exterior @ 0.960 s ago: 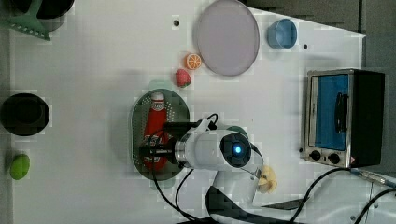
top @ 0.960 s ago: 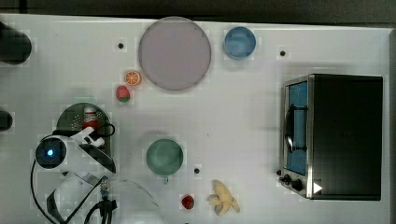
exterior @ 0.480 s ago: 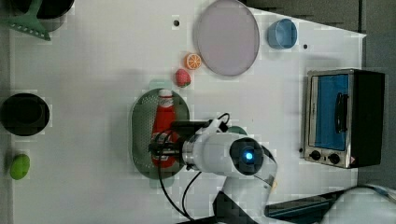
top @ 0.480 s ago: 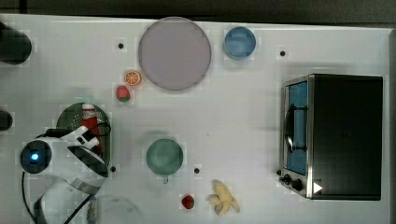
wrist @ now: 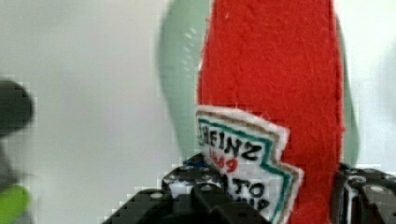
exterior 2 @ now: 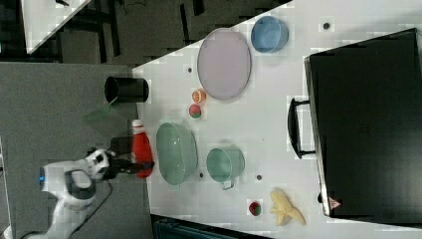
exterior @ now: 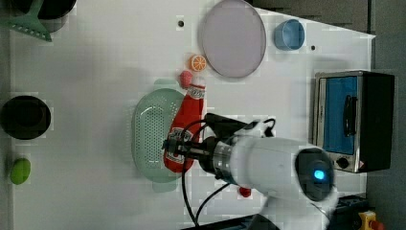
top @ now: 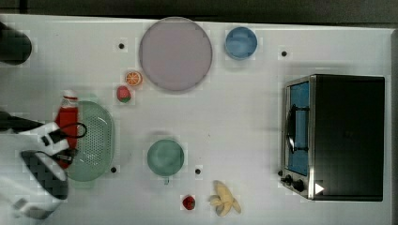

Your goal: Pick ketchup from strainer and place it on the table

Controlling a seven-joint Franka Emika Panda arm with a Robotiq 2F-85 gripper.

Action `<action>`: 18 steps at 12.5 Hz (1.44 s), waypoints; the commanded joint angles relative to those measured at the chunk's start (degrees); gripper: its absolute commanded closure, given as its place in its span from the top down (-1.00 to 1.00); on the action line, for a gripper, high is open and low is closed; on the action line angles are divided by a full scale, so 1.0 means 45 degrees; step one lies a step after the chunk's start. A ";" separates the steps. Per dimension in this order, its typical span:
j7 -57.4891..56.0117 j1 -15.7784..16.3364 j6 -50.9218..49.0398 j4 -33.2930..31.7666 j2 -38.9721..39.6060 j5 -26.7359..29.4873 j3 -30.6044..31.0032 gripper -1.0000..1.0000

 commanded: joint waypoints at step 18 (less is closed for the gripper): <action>-0.8381 -0.2495 -0.4240 0.2451 -0.0858 0.0410 -0.7129 0.19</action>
